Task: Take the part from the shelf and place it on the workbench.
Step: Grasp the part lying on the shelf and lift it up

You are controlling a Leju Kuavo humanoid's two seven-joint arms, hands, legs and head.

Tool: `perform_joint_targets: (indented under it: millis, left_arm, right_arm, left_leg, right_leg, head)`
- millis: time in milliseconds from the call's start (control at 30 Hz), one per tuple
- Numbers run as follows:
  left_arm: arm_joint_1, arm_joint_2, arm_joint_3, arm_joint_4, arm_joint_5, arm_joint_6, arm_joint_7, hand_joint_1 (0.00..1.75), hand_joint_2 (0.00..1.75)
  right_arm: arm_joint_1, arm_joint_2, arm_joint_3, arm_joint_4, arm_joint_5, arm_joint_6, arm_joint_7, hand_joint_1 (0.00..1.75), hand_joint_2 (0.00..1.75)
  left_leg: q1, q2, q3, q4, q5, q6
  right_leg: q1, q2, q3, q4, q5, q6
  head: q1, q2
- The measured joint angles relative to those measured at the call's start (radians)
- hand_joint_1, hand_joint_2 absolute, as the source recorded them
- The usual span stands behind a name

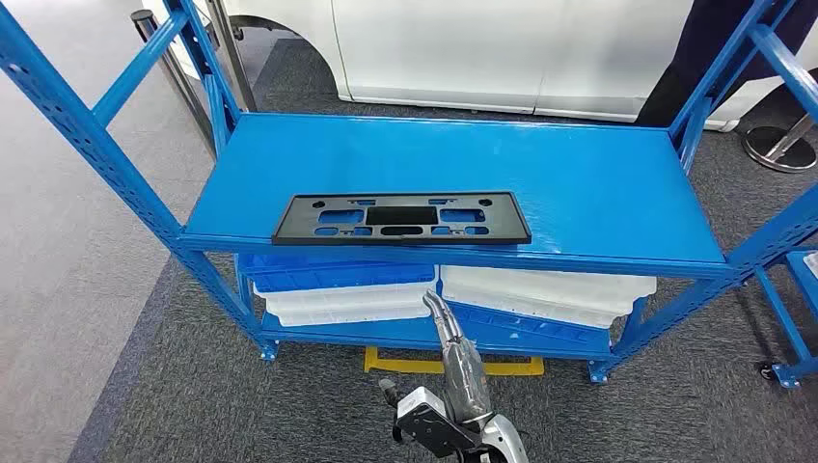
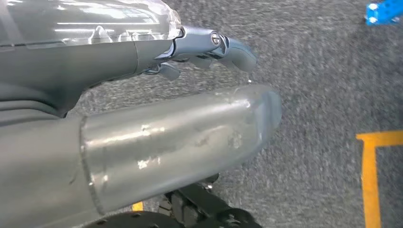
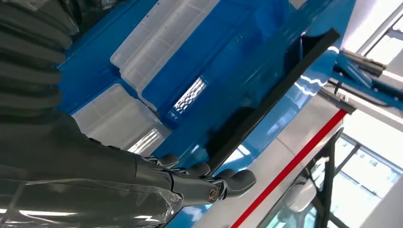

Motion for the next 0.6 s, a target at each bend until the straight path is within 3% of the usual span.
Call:
perform_joint_targets:
  millis: [67,100,167,300,367,433,500,533,567,600]
  left_arm:
    - [0.002,0.0,0.002,0.0,-0.004,0.001,0.001,0.0,0.0]
    - [0.004,0.0,0.004,0.0,-0.009,0.003,0.002,0.0,0.0]
    - [0.005,-0.001,0.005,0.0,-0.016,0.006,0.004,0.0,0.0]
    - [0.007,-0.006,0.006,0.0,-0.02,0.008,0.008,0.0,0.0]
    - [0.006,-0.008,0.01,0.0,-0.023,0.006,0.013,0.0,0.0]
    - [0.005,-0.009,0.013,0.0,-0.032,0.003,0.016,0.0,0.0]
    - [0.005,-0.012,0.015,0.0,-0.043,-0.006,0.014,0.0,0.0]
    - [0.005,-0.014,0.018,0.0,-0.047,-0.012,0.012,0.0,0.0]
    - [0.004,-0.015,0.021,0.0,-0.05,-0.017,0.01,0.0,0.0]
    - [0.003,-0.017,0.024,0.0,-0.054,-0.022,0.008,0.0,0.0]
  right_arm:
    - [0.002,0.0,0.001,-0.004,0.005,0.0,0.0,0.0,0.0]
    - [0.003,-0.001,0.001,-0.008,0.009,-0.002,0.0,0.0,0.0]
    - [0.005,-0.001,0.001,-0.016,0.011,-0.006,0.001,0.0,0.0]
    - [0.011,-0.004,0.001,-0.03,0.02,-0.018,0.002,0.0,0.0]
    - [0.012,-0.006,0.001,-0.035,0.043,-0.025,0.012,0.0,0.87]
    - [0.013,-0.008,0.001,-0.036,0.074,-0.035,0.034,0.0,1.75]
    - [0.016,-0.011,0.0,-0.032,0.112,-0.046,0.067,0.0,1.75]
    - [0.016,-0.012,-0.001,-0.029,0.136,-0.054,0.084,0.0,1.75]
    - [0.015,-0.013,-0.002,-0.025,0.163,-0.064,0.1,0.0,1.75]
    - [0.013,-0.013,-0.003,-0.021,0.195,-0.077,0.114,0.0,1.75]
  left_leg:
    - [0.003,0.001,0.035,-0.071,0.042,-0.002]
    - [0.006,0.003,0.067,-0.141,0.075,-0.003]
    - [0.005,0.004,0.116,-0.242,0.109,0.004]
    - [0.002,0.002,0.123,-0.262,0.11,0.032]
    - [0.005,0.003,0.124,-0.267,0.115,0.045]
    - [0.005,0.003,0.122,-0.268,0.116,0.052]
    - [0.003,0.002,0.12,-0.267,0.115,0.054]
    - [0.002,0.001,0.121,-0.267,0.115,0.055]
    - [0.002,-0.001,0.122,-0.267,0.114,0.055]
    - [0.001,-0.002,0.124,-0.267,0.114,0.054]
  right_leg:
    - [-0.002,0.0,0.001,0.005,-0.004,0.005]
    - [-0.003,0.0,0.001,0.012,-0.008,0.01]
    - [-0.001,0.0,-0.003,0.025,-0.016,0.022]
    - [0.001,0.003,-0.008,0.034,-0.021,0.04]
    - [-0.003,0.01,-0.028,0.082,-0.055,0.049]
    - [-0.005,0.016,-0.083,0.197,-0.118,0.057]
    - [-0.006,0.018,-0.135,0.298,-0.151,0.06]
    - [-0.006,0.018,-0.141,0.305,-0.141,0.059]
    - [-0.006,0.019,-0.128,0.275,-0.113,0.056]
    - [-0.005,0.02,-0.098,0.212,-0.074,0.05]
  head:
    - [0.0,0.0]
    - [0.0,0.0]
    - [0.0,0.0]
    - [0.001,0.0]
    - [0.001,0.0]
    - [0.001,0.0]
    - [0.001,0.0]
    - [0.001,0.0]
    - [0.001,0.0]
    - [0.001,0.0]
